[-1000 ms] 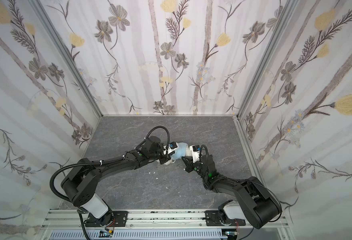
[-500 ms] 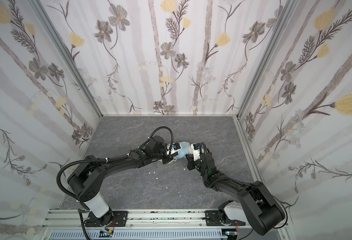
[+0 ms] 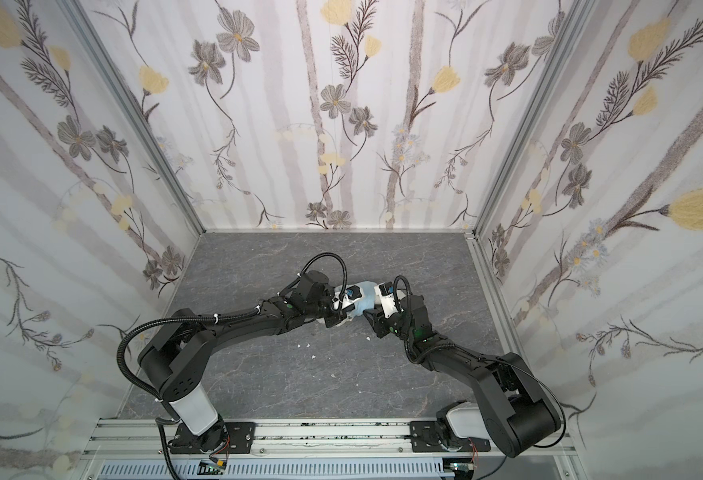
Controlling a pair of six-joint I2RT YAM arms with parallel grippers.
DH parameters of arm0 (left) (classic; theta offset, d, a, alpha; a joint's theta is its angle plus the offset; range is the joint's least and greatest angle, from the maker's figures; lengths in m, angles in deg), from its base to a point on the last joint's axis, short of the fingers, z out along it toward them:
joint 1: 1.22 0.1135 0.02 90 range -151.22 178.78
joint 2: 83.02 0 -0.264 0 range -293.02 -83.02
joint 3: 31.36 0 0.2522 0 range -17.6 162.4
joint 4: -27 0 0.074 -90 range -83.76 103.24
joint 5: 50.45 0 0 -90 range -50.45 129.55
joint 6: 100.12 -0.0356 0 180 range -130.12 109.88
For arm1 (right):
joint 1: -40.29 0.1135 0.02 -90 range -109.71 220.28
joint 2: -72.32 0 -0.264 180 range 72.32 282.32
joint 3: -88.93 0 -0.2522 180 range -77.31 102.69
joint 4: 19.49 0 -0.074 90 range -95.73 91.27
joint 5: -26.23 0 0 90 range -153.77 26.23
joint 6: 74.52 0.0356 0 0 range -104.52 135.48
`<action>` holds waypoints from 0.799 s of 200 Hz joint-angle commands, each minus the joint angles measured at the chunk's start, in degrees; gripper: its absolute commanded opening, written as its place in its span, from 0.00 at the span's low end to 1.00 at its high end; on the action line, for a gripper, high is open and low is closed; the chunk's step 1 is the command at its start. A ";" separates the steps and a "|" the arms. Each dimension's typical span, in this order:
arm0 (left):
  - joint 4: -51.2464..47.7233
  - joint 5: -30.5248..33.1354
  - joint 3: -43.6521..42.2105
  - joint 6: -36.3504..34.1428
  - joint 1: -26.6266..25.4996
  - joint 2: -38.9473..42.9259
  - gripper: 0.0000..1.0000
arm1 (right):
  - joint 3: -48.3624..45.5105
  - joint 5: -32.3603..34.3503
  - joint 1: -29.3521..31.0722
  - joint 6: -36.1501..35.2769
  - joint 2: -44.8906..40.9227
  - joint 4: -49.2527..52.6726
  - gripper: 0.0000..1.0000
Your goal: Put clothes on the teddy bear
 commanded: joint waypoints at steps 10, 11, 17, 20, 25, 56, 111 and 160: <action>0.68 -0.78 1.27 -1.80 0.00 -0.80 0.14 | 1.83 -6.68 0.03 -1.64 2.17 -5.14 0.34; 0.68 -0.84 1.33 -1.83 0.00 -0.87 0.14 | 1.92 -6.81 0.02 -1.60 2.23 -5.18 0.33; 0.62 -1.09 1.52 -2.21 0.01 -0.92 0.15 | 2.25 -7.32 0.01 -1.69 2.61 -5.28 0.30; 0.67 -1.20 1.55 -2.38 0.00 -1.00 0.15 | 2.40 -7.56 0.01 -1.65 2.78 -5.38 0.29; 0.68 -1.45 1.63 -2.85 0.00 -1.03 0.16 | 2.49 -7.72 0.00 -1.56 2.95 -5.61 0.26; 0.60 -3.00 1.31 -5.73 0.00 -1.18 0.19 | 2.78 -7.47 -0.07 -0.97 3.40 -6.74 0.12; 0.92 -2.88 1.29 -10.96 0.09 -1.73 0.23 | 4.05 -12.17 -0.55 1.08 4.32 -9.04 0.03; 1.82 -1.92 -0.09 -13.58 1.52 0.00 0.26 | 5.63 -12.84 -3.32 0.78 4.26 -2.46 0.16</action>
